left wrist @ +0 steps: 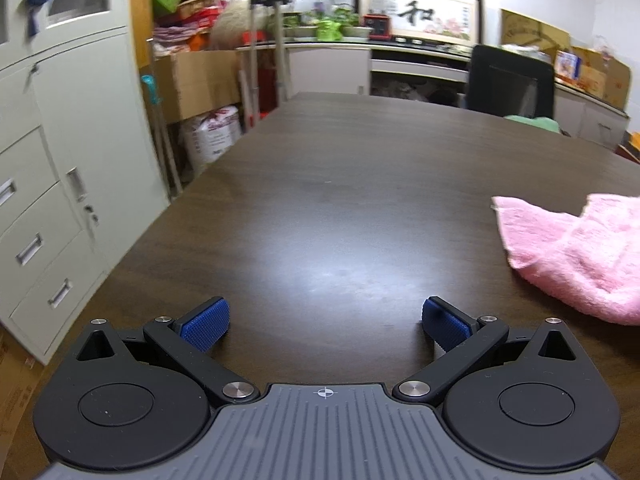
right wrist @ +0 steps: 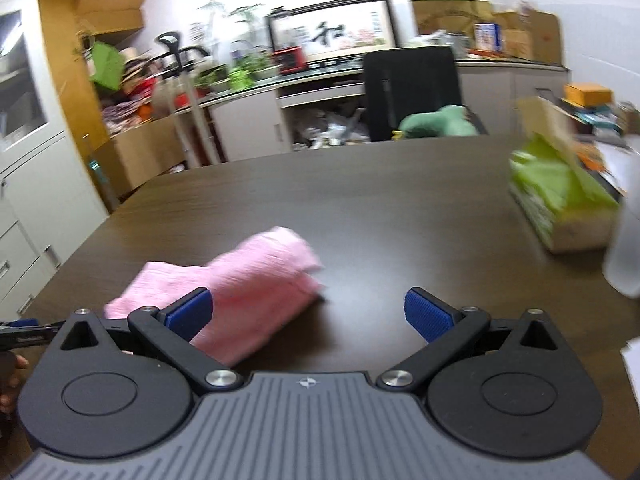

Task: Fold towel
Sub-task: 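Move the right tool to the pink towel and close on its edge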

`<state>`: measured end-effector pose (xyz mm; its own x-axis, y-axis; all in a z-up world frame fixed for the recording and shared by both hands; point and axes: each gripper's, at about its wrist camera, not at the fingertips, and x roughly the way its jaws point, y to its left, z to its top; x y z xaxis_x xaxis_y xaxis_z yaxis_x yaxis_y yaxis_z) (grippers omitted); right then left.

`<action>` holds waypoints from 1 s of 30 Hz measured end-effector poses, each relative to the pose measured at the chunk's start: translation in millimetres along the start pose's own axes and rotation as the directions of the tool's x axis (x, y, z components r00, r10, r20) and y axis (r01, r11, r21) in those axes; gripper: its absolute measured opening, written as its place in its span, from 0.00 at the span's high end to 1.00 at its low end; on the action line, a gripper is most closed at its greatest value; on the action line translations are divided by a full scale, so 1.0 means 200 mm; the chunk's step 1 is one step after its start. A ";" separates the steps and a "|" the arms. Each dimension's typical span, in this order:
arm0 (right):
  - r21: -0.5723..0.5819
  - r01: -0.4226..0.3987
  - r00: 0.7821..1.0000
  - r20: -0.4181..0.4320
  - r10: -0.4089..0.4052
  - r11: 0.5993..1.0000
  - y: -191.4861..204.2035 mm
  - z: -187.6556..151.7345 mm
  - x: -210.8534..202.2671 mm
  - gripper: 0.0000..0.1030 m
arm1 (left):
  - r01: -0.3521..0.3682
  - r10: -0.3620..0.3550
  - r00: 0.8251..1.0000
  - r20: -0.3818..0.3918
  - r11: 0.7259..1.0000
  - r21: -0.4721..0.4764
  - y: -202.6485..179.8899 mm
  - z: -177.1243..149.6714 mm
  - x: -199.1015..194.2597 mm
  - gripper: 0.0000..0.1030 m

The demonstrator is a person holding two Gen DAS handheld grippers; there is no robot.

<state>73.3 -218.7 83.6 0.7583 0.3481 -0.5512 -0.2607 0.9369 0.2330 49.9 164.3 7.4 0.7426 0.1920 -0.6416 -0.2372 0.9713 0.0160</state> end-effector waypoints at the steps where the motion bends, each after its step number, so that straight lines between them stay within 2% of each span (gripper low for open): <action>1: -0.018 -0.007 1.000 -0.002 0.007 1.000 0.05 0.02 0.03 0.00 | 0.005 -0.005 1.000 0.000 1.000 0.003 0.00 0.00 0.00 0.00; 7: -0.044 -0.016 1.000 -0.024 0.015 0.999 0.24 0.16 0.18 0.00 | 0.014 -0.014 1.000 0.000 1.000 0.010 0.00 -0.01 0.00 0.00; 12: -0.090 0.039 0.997 -0.068 -0.045 0.995 0.36 0.26 0.35 0.00 | 0.024 -0.024 1.000 0.000 1.000 0.019 0.01 -0.01 0.01 0.00; 20: -0.107 0.114 0.975 -0.176 -0.132 0.988 0.41 0.31 0.62 0.00 | 0.025 -0.025 1.000 0.000 0.999 0.020 0.00 -0.01 0.01 0.00; 30: -0.109 0.123 0.952 -0.269 -0.148 0.986 0.44 0.32 0.81 0.00 | 0.025 -0.025 1.000 0.000 0.999 0.020 0.00 -0.01 0.00 0.00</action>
<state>211.7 -82.8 66.3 0.5994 0.2010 -0.7748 -0.2287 0.9706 0.0749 49.2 164.6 5.2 0.7483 0.1673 -0.6420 -0.2055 0.9785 0.0154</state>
